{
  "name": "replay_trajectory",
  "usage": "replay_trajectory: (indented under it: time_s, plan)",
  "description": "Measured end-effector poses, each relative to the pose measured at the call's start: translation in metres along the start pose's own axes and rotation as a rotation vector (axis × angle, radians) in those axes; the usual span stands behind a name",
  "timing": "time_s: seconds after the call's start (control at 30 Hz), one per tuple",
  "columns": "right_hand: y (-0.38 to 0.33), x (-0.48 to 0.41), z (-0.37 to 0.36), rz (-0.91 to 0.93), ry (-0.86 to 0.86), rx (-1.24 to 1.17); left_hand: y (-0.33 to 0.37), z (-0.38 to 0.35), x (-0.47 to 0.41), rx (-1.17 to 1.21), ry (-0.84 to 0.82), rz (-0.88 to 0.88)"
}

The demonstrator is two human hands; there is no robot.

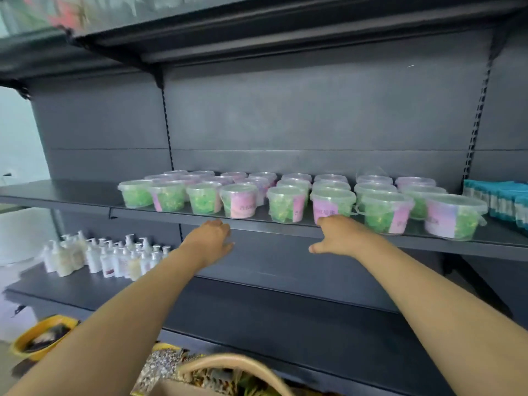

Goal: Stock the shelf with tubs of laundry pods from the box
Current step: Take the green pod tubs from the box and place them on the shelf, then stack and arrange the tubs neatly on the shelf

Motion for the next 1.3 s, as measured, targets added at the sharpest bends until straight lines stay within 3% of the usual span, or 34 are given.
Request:
replay_trajectory:
  time_s: [0.3, 0.6, 0.87, 1.17, 1.3]
  plan:
    - [-0.186, -0.012, 0.002, 0.099, 0.090, 0.063, -0.160, 0.049, 0.080, -0.061, 0.088, -0.003]
    - [-0.299, -0.043, -0.005, 0.180, 0.076, 0.104, -0.268, 0.065, 0.110, -0.124, 0.149, 0.101]
    - [-0.343, -0.113, -0.029, 0.199, 0.076, 0.060, -0.332, 0.035, 0.073, -0.105, 0.149, 0.096]
    - [-0.349, -0.241, -0.048, 0.175, 0.161, -0.040, -0.405, -0.013, -0.046, -0.095, 0.073, 0.072]
    - [-0.346, -0.279, -0.056, 0.121, 0.190, -0.097, -0.420, -0.029, -0.090, -0.020, 0.117, 0.033]
Point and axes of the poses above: each hand's wrist, its own x-axis away from the middle knuckle, its own z-axis out of the back of the hand, y = z × x, the point moved 2 cm from there along -x, towards the middle knuckle, and after that the axes turned 8 degrees about -x, right-handed, at the moved point
